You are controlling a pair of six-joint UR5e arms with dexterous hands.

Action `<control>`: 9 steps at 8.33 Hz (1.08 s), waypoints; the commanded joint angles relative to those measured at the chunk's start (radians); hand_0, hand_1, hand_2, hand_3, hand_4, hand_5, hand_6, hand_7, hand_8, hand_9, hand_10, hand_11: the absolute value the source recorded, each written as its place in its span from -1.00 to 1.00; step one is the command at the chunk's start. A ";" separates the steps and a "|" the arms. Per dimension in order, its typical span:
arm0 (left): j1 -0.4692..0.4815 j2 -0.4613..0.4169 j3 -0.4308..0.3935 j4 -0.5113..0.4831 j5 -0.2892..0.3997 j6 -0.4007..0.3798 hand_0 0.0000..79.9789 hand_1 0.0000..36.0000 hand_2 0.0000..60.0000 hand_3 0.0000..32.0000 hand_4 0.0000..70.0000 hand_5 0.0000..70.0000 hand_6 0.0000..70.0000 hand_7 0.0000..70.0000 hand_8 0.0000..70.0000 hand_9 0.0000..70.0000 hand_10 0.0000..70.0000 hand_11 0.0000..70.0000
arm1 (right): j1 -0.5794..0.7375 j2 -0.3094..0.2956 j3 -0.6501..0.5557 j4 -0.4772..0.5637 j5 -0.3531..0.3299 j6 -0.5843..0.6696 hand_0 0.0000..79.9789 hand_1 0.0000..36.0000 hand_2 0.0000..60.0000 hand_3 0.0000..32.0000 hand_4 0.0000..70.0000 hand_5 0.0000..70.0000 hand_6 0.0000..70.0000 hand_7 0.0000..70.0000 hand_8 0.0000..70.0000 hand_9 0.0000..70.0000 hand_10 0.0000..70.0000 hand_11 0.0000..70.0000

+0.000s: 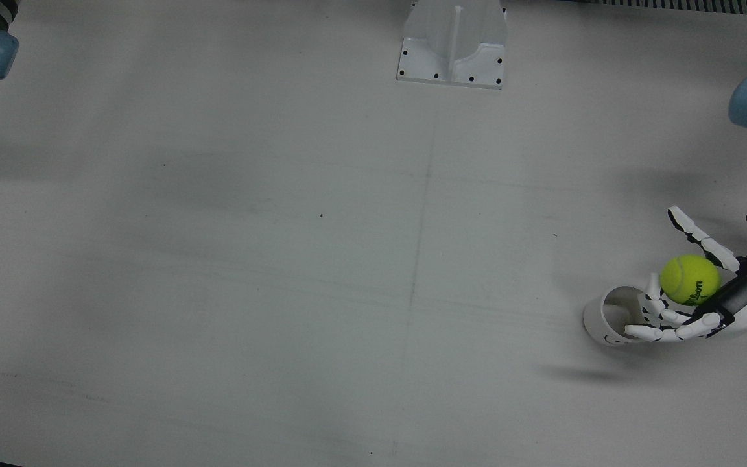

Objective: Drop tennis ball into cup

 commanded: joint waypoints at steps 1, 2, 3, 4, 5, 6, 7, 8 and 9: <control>0.004 -0.016 -0.001 0.016 0.002 -0.017 0.12 -0.43 -0.60 -1.00 -0.77 -0.81 -0.42 -0.87 -0.86 -0.94 -1.00 -0.99 | 0.000 0.002 0.000 0.000 0.000 0.000 -1.00 -1.00 -1.00 -1.00 -1.00 -1.00 -1.00 -1.00 -1.00 -1.00 -1.00 -1.00; 0.004 -0.013 0.001 0.015 0.002 -0.017 0.10 -0.46 -0.55 -1.00 -0.79 -0.79 -0.25 -0.92 -0.83 -0.95 -1.00 -1.00 | 0.000 0.000 0.000 0.000 0.000 0.000 -1.00 -1.00 -1.00 -1.00 -1.00 -1.00 -1.00 -1.00 -1.00 -1.00 -1.00 -1.00; -0.001 -0.009 -0.008 0.014 0.004 -0.026 0.08 -0.47 -0.54 -1.00 -0.81 -0.79 -0.26 -0.93 -0.84 -0.95 -1.00 -1.00 | 0.000 0.000 0.001 0.002 0.000 0.000 -1.00 -1.00 -1.00 -1.00 -1.00 -1.00 -1.00 -1.00 -1.00 -1.00 -1.00 -1.00; -0.036 -0.001 -0.009 -0.002 0.017 -0.097 0.08 -0.46 -0.55 -1.00 -0.81 -0.81 -0.38 -0.91 -0.87 -0.96 -1.00 -1.00 | 0.000 0.000 0.000 0.000 0.000 0.000 -1.00 -1.00 -1.00 -1.00 -1.00 -1.00 -1.00 -1.00 -1.00 -1.00 -1.00 -1.00; -0.177 0.064 -0.012 -0.065 0.022 -0.112 0.08 -0.46 -0.54 -1.00 -0.82 -0.81 -0.39 -0.91 -0.87 -0.96 -1.00 -1.00 | 0.000 0.000 0.000 0.000 0.000 0.000 -1.00 -1.00 -1.00 -1.00 -1.00 -1.00 -1.00 -1.00 -1.00 -1.00 -1.00 -1.00; -0.265 0.110 -0.016 -0.099 0.021 -0.127 0.08 -0.45 -0.53 -1.00 -0.84 -0.81 -0.38 -0.92 -0.86 -0.95 -1.00 -1.00 | 0.000 0.000 0.000 0.000 0.000 0.000 -1.00 -1.00 -1.00 -1.00 -1.00 -1.00 -1.00 -1.00 -1.00 -1.00 -1.00 -1.00; -0.300 0.158 -0.041 -0.113 0.018 -0.168 0.10 -0.41 -0.57 -1.00 -0.86 -0.83 -0.55 -0.90 -0.89 -0.94 -1.00 -0.98 | 0.000 0.000 0.000 0.000 0.000 0.000 -1.00 -1.00 -1.00 -1.00 -1.00 -1.00 -1.00 -1.00 -1.00 -1.00 -1.00 -1.00; -0.391 0.183 -0.073 -0.105 0.018 -0.173 0.13 -0.41 -0.54 -1.00 -0.83 -0.78 -0.31 -0.93 -0.83 -0.94 -0.98 -0.95 | 0.000 0.000 0.000 0.000 0.000 0.000 -1.00 -1.00 -1.00 -1.00 -1.00 -1.00 -1.00 -1.00 -1.00 -1.00 -1.00 -1.00; -0.433 0.183 -0.081 -0.102 0.018 -0.173 0.14 -0.36 -0.63 -1.00 -0.95 -0.82 -0.55 -0.97 -0.88 -0.94 -1.00 -1.00 | 0.000 0.000 0.000 0.000 0.000 0.000 -1.00 -1.00 -1.00 -1.00 -1.00 -1.00 -1.00 -1.00 -1.00 -1.00 -1.00 -1.00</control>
